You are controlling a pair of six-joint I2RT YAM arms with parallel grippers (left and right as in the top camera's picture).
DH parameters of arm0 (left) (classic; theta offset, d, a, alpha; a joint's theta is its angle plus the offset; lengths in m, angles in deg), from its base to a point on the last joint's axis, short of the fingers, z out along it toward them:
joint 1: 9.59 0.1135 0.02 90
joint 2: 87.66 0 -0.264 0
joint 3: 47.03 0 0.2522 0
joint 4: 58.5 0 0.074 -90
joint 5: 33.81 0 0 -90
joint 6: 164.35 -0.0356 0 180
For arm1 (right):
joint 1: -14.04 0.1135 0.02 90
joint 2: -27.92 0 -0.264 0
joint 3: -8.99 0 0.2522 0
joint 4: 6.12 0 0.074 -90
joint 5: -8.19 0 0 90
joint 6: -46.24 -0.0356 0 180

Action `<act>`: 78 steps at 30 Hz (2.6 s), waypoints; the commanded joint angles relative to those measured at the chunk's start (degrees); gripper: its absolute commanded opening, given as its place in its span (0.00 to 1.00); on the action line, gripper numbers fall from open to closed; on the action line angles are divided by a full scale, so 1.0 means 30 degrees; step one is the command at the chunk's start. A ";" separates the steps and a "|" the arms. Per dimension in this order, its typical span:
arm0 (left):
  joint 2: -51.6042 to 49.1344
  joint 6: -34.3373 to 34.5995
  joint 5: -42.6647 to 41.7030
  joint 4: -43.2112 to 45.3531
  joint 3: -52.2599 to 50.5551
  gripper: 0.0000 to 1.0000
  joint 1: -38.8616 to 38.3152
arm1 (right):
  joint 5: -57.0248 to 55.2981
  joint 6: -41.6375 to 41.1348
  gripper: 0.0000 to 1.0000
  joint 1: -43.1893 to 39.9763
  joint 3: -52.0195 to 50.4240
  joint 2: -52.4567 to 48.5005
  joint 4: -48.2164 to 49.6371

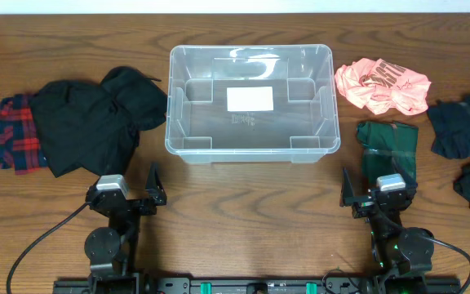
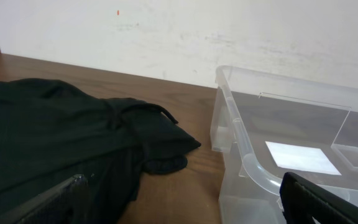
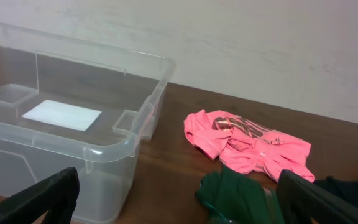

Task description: Pack container

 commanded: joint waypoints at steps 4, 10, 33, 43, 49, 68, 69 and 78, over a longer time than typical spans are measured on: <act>0.0117 0.0044 -0.0219 -0.0678 -0.0313 0.98 -0.0066 | 0.0022 -0.0270 0.99 -0.0342 -0.0036 0.0131 -0.0080; 0.0117 0.0044 -0.0219 -0.0678 -0.0313 0.98 -0.0066 | 0.0022 -0.0270 0.99 -0.0342 -0.0036 0.0131 -0.0080; 0.0117 0.0044 -0.0219 -0.0670 -0.0313 0.98 -0.0066 | 0.0022 -0.0270 0.99 -0.0342 -0.0036 0.0131 -0.0080; 0.0058 0.3257 -0.0197 -0.0619 0.0102 0.98 -0.0058 | 0.0022 -0.0270 0.99 -0.0342 -0.0036 0.0131 -0.0080; -0.1880 0.4554 0.0284 -0.1180 0.1887 0.98 0.0634 | 0.0022 -0.0270 0.99 -0.0342 -0.0036 0.0131 -0.0080; -2.3431 0.2892 0.0073 -1.5803 2.3584 0.98 0.3453 | 0.0022 -0.0270 0.99 -0.0342 -0.0036 0.0131 -0.0080; -2.4028 0.2652 0.0073 -1.6160 2.4276 0.98 0.3490 | 0.0022 -0.0270 0.99 -0.0342 -0.0036 0.0131 -0.0080; -2.7103 0.2965 0.0080 -1.5956 2.5711 0.98 0.3592 | 0.0022 -0.0270 0.99 -0.0342 -0.0036 0.0131 -0.0080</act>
